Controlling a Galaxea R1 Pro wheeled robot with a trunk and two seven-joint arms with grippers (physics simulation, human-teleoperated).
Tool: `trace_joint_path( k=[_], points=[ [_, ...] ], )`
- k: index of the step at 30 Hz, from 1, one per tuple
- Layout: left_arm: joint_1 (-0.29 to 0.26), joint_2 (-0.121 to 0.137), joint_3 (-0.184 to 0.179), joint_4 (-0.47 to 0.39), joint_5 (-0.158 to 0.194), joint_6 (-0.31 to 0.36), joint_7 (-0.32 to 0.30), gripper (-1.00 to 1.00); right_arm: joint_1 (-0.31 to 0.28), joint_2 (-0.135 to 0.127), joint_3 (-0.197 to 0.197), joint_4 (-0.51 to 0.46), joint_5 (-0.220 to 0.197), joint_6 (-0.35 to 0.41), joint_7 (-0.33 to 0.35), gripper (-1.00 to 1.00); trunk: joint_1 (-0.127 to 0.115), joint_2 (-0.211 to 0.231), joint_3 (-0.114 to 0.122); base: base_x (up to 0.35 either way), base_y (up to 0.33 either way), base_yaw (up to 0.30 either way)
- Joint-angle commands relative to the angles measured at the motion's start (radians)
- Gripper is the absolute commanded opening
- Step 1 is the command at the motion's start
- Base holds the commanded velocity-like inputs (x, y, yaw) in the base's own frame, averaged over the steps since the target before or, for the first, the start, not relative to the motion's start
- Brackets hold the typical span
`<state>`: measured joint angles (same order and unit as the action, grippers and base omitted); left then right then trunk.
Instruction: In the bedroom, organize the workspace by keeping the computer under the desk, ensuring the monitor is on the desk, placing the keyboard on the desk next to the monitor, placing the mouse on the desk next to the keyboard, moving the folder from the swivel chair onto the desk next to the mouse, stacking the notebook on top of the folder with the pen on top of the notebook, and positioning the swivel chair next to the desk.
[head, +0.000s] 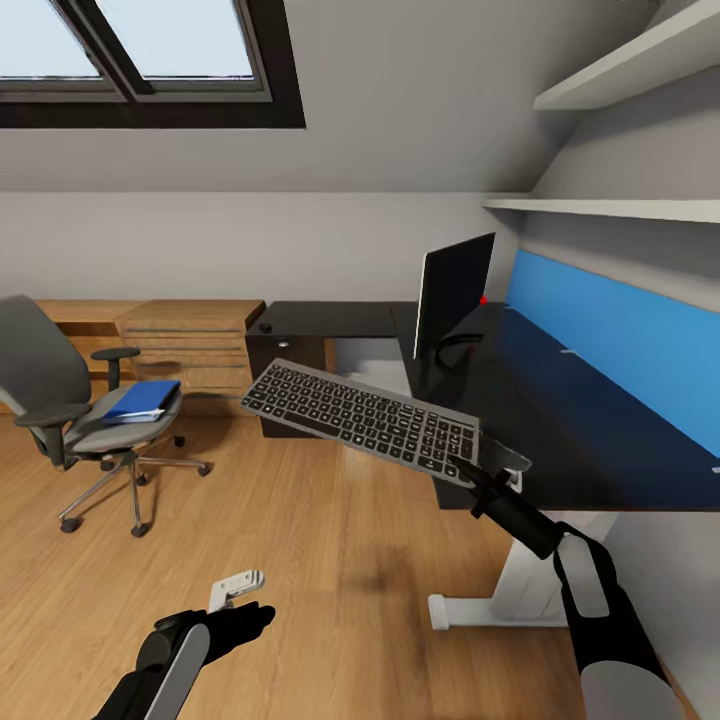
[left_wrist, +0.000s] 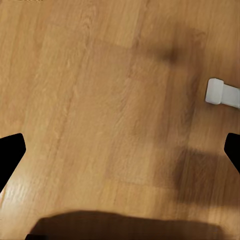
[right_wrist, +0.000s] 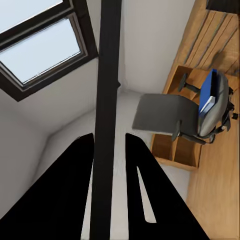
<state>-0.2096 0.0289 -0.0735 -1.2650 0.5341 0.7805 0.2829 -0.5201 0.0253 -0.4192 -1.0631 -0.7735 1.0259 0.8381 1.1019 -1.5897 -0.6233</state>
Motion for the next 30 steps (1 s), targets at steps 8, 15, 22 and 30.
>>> trace_joint_path(
  k=[8, 15, 22, 30],
  points=[
    [-0.001, -0.016, -0.007, 0.017, 0.009, 0.002, 0.010, 1.00, -0.016, 0.135, 0.001, 0.017, -0.004, -0.082, -0.204, -1.00, -0.031, 0.056, 0.024, 0.000, 0.000, 0.000],
    [-0.001, -0.030, -0.006, 0.021, 0.008, 0.002, 0.013, 1.00, -0.018, 0.149, 0.036, 0.074, -0.002, -0.216, -0.268, -1.00, -0.054, 0.098, 0.043, 0.000, 0.000, 0.000],
    [-0.001, -0.032, -0.005, 0.021, 0.007, 0.002, 0.010, 1.00, -0.018, 0.149, 0.068, 0.084, -0.007, -0.164, -0.268, -1.00, -0.054, 0.098, 0.043, 0.003, 0.016, 0.000],
    [-0.001, -0.032, -0.005, 0.021, 0.010, -0.062, 0.010, 1.00, -0.017, 0.149, 0.068, 0.086, -0.006, -0.130, -0.255, -1.00, -0.054, 0.098, 0.043, 0.090, 0.227, 0.000]
  ],
)
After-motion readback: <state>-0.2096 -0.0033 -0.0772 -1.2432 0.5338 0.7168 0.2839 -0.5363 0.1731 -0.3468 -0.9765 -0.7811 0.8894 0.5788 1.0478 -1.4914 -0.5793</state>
